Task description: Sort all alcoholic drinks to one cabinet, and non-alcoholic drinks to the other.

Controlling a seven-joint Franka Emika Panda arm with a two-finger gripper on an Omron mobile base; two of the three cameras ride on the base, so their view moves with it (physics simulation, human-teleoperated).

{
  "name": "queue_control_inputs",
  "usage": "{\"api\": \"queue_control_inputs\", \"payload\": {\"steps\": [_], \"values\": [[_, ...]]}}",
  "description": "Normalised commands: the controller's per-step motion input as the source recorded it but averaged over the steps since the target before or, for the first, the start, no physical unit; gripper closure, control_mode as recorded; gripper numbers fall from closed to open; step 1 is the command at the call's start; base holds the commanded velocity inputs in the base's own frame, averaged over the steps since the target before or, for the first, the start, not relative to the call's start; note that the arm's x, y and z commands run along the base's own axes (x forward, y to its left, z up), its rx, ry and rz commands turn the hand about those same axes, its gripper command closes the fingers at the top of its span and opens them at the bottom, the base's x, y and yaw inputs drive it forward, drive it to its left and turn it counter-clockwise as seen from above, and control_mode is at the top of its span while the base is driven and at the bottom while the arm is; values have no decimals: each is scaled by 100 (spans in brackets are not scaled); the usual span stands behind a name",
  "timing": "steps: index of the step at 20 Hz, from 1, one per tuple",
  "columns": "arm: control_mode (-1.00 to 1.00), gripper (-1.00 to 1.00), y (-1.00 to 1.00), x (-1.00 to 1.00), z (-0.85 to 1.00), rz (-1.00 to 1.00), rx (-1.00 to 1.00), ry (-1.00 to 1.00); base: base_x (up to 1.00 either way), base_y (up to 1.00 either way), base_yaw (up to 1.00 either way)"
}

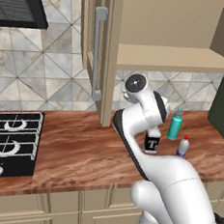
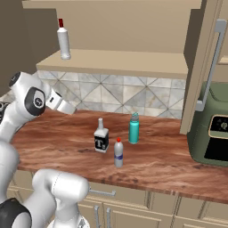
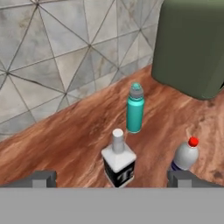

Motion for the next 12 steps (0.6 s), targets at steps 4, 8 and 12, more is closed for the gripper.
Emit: {"api": "queue_control_inputs", "payload": {"steps": [4,8,12], "values": [[-100,-100,-6,16,-29,-14,0,1,0,0,0],[-100,-100,-10,19,-29,-14,-2,0,0,0,0],[-100,-100,-13,17,-31,-15,-4,0,0,0,0]]}}
